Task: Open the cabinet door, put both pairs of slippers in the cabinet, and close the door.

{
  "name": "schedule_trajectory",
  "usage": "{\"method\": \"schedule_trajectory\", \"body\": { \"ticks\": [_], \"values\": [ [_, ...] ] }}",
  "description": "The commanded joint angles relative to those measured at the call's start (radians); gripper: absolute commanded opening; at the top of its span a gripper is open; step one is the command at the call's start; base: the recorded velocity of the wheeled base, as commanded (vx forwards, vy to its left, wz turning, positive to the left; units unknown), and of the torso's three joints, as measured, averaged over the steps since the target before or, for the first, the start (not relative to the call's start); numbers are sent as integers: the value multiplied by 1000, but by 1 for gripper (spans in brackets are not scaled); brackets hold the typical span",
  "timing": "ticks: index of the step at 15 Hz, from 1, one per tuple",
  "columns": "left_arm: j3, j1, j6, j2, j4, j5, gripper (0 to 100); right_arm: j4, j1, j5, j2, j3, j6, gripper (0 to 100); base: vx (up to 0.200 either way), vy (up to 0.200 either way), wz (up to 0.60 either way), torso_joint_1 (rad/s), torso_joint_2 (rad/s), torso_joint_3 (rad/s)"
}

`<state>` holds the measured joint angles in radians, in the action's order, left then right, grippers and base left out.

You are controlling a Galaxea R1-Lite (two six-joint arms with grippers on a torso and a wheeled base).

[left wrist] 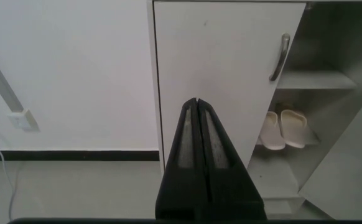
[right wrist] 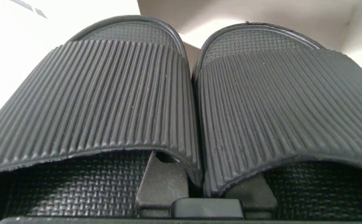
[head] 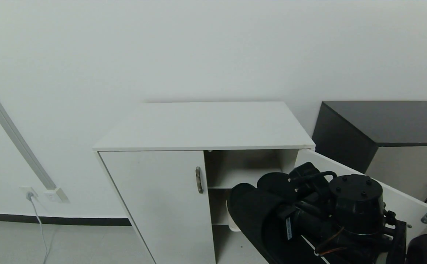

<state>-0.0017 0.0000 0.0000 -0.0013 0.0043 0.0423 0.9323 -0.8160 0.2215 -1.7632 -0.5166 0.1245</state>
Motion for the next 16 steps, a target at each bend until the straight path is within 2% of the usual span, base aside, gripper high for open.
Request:
{"method": "schedule_trajectory", "body": {
  "ticks": [1, 9, 16],
  "values": [
    [0, 0, -2, 1, 0, 1, 0, 0, -2, 1, -2, 3, 0, 0, 0, 0, 0, -212, 535, 330],
    [0, 0, -3, 1, 0, 1, 0, 8, -6, 1, -18, 4, 1, 0, 0, 0, 0, -168, 492, 320],
    [0, 0, -5, 1, 0, 1, 0, 29, -6, 1, -44, 7, 1, 0, 0, 0, 0, -111, 461, 349]
  ]
}}
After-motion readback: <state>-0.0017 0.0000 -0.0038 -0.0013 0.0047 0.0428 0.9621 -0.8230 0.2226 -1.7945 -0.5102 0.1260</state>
